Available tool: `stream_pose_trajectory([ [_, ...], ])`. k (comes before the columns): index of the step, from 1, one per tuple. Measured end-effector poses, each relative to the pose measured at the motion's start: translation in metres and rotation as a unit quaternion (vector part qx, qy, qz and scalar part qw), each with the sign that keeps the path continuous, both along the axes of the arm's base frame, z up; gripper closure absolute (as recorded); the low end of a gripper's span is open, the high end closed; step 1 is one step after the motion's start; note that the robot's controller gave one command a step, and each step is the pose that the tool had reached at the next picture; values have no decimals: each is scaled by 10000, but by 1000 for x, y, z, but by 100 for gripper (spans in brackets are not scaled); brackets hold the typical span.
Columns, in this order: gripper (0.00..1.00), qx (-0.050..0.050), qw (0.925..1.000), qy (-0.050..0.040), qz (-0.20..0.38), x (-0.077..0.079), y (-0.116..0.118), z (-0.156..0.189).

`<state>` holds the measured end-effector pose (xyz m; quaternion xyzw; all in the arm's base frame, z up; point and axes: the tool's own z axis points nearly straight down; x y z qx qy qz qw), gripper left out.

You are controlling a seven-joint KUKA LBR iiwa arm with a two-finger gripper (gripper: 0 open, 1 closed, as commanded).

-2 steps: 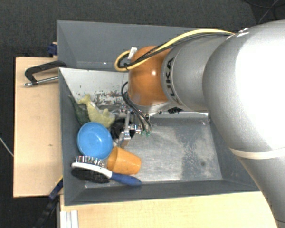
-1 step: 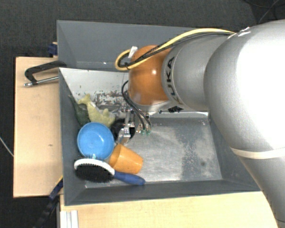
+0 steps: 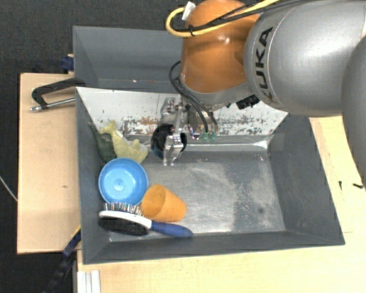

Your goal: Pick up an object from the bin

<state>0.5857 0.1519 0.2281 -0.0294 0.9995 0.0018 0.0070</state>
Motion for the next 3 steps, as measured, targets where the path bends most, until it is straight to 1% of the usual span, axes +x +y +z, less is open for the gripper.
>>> stream_pose_trajectory([
  [1,100,-16,9992,71,402,4,19,-33],
  [2,100,19,9997,-10,-241,3,-3,-142],
  [3,100,8,10000,0,-68,-4,16,-19],
])
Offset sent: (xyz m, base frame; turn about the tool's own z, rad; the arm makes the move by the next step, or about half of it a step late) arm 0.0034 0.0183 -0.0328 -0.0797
